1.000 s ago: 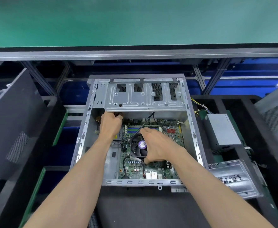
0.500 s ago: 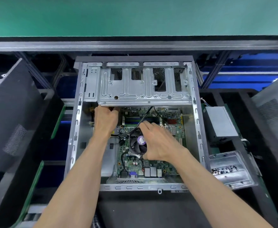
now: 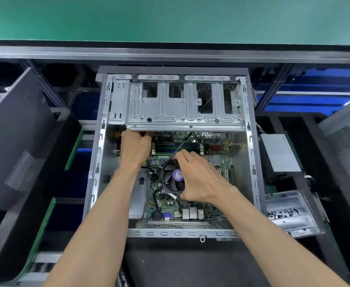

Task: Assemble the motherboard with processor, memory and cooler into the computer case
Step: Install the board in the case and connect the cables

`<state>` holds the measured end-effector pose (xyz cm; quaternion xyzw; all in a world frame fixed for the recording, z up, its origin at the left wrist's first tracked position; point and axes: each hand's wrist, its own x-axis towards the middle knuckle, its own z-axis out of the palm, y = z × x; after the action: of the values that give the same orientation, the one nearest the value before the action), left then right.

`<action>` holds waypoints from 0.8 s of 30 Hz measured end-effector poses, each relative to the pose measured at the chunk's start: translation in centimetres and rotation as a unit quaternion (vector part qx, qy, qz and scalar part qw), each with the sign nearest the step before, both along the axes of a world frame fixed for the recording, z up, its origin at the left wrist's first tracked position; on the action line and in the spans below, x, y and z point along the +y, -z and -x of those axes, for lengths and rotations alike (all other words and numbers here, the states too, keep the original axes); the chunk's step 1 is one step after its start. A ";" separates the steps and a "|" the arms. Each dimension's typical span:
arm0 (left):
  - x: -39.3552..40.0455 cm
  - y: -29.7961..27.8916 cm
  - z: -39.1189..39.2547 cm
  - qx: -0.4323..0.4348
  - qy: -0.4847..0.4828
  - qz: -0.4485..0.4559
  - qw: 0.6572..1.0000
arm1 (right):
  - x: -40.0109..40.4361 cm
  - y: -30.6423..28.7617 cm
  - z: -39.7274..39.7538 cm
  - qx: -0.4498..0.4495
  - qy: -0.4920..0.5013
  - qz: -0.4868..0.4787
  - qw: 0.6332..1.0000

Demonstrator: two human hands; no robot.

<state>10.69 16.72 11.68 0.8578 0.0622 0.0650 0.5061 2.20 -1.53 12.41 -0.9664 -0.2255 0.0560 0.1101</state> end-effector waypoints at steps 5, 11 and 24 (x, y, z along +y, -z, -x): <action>0.0 -0.1 0.2 -0.002 0.006 0.013 1.000 | 0.1 -0.5 0.4 0.002 0.013 0.009 1.000; 0.1 0.1 0.1 0.000 0.004 0.021 1.000 | 0.0 -0.7 0.1 0.006 0.017 -0.004 1.000; 0.0 0.2 -0.5 0.006 -0.005 -0.019 1.000 | -0.3 -0.7 -0.9 -0.013 0.014 -0.023 1.000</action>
<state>11.18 16.69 11.50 0.8673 0.0686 0.0633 0.4889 3.08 -1.85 13.11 -0.9673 -0.2149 0.0364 0.1299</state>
